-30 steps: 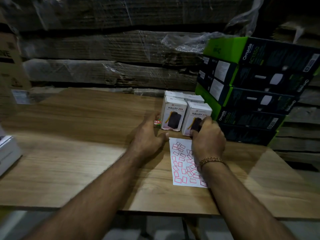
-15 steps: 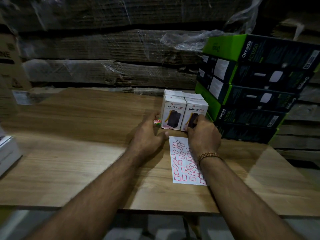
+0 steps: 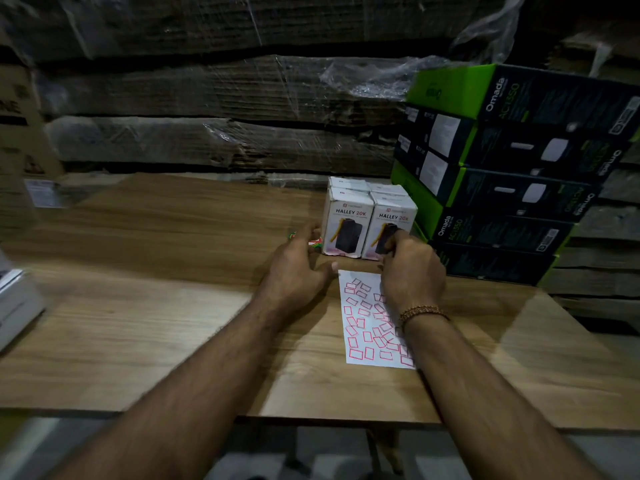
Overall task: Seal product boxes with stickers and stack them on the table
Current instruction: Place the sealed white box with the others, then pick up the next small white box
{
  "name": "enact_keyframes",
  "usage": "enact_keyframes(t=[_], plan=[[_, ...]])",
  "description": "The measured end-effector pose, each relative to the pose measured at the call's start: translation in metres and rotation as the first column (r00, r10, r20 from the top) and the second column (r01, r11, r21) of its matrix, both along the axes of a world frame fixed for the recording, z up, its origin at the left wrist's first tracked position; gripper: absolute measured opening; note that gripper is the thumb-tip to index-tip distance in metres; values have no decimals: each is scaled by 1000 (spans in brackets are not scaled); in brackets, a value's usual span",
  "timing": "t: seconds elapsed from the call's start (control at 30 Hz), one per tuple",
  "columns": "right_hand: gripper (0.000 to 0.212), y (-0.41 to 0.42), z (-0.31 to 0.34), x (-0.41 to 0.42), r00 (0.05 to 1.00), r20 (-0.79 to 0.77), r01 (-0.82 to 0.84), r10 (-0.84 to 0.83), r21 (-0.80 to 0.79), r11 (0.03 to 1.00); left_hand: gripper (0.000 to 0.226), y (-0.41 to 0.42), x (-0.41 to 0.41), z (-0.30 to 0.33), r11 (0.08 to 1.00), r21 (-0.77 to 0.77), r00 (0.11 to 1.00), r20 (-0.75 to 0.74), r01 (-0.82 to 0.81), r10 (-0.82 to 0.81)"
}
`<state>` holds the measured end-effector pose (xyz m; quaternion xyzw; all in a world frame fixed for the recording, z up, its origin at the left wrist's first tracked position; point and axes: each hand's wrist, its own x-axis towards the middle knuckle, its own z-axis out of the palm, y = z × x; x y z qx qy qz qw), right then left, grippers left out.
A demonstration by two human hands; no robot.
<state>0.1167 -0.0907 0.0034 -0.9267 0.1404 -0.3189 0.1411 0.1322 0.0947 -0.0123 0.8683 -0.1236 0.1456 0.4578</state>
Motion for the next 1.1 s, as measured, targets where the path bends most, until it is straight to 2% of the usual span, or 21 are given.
enact_keyframes(t=[0.2,0.33,0.43,0.6,0.7,0.9,0.97,1.1], plan=[[14,-6,6,-5,999,5,-33,33,99,994,70,1,2,-1,999,-20,998,41,-45,45],[2,-11,8,-4,997,22,-72,69,234,970,62,5,-1,1,991,-79,993,31,-107,110],[16,-12,7,-1,994,-54,-74,90,248,966,56,13,-9,6,973,-166,986,14,-162,167],[19,-14,6,1,978,-148,-107,148,257,960,45,33,-32,15,975,-165,982,93,-149,166],[15,-17,12,-4,931,-276,-167,239,260,951,44,46,-49,22,975,-140,974,126,-172,190],[45,-7,45,-23,737,-577,-290,352,201,936,44,72,-82,45,979,-132,966,183,-157,180],[50,-2,46,-31,737,-567,-327,367,176,929,44,79,-92,52,978,-141,960,212,-155,183],[48,18,42,-51,843,-381,-380,379,77,922,43,90,-118,62,977,-132,937,286,-169,200]])
